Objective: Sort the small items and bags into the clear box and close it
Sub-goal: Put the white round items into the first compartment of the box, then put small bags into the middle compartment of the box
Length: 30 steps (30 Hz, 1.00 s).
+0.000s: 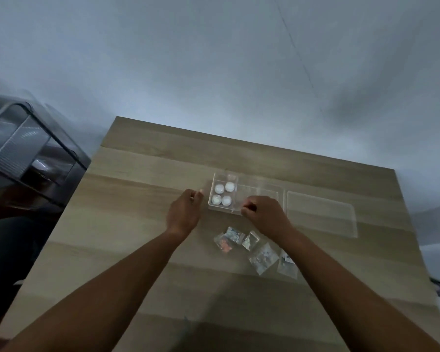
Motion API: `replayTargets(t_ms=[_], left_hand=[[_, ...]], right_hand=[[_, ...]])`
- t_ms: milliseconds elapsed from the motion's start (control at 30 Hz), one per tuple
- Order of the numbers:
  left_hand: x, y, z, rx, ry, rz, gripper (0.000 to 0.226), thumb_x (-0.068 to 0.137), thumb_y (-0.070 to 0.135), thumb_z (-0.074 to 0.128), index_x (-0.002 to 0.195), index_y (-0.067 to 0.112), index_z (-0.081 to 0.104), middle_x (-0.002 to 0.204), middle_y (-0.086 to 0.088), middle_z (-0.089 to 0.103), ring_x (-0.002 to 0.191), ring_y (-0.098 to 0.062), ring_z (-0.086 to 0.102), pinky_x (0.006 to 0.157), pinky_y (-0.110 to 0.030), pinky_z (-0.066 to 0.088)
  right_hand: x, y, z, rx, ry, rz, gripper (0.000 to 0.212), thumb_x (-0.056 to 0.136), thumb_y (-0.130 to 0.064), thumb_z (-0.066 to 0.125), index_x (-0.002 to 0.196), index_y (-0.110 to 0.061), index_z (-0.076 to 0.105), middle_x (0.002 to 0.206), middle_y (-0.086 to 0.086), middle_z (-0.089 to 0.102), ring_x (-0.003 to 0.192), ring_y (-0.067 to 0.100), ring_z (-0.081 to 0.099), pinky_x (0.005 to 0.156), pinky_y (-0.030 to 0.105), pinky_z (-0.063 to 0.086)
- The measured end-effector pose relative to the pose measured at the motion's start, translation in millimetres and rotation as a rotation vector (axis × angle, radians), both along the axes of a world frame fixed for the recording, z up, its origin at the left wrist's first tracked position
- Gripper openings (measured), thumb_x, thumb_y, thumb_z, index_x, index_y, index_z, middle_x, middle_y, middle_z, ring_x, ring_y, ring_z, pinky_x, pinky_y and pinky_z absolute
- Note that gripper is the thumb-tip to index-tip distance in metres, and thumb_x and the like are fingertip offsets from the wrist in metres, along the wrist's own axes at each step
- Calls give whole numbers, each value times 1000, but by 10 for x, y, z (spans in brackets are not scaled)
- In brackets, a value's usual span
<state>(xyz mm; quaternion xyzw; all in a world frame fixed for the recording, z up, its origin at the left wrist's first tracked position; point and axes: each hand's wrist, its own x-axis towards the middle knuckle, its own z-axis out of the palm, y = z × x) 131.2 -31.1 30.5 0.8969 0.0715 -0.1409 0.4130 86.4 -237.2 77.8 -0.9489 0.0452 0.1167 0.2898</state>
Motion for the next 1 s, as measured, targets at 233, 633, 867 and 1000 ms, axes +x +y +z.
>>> replayTargets(t_ms=[233,633,867,1000], left_hand=[[-582,-179,-208,178,34,-266,24,76,42,63,95,27,66,109,-1,65,103,-24,61,78,-32,45],[-521,-271,-188,287,97,-326,14,76,25,64,88,25,72,108,-4,66,102,-25,63,81,-34,51],[-536,-135,-180,305,104,-330,20,75,26,66,95,30,70,106,-1,73,100,-23,67,74,-27,43],[-534,-82,-167,302,122,-335,15,76,25,67,90,29,73,104,1,74,100,-22,67,77,-28,47]], right_hand=[[-559,-117,-505,-59,189,-250,21,81,-29,64,86,-10,70,98,11,66,90,27,64,75,32,47],[-585,-36,-621,21,173,-371,10,81,-21,65,79,-13,69,95,11,69,91,27,65,79,35,51],[-520,24,-521,330,130,-521,25,72,-7,76,96,-5,71,87,11,74,63,12,64,60,19,50],[-468,174,-573,211,161,-386,33,72,-9,76,104,-7,71,104,15,73,95,26,67,88,36,53]])
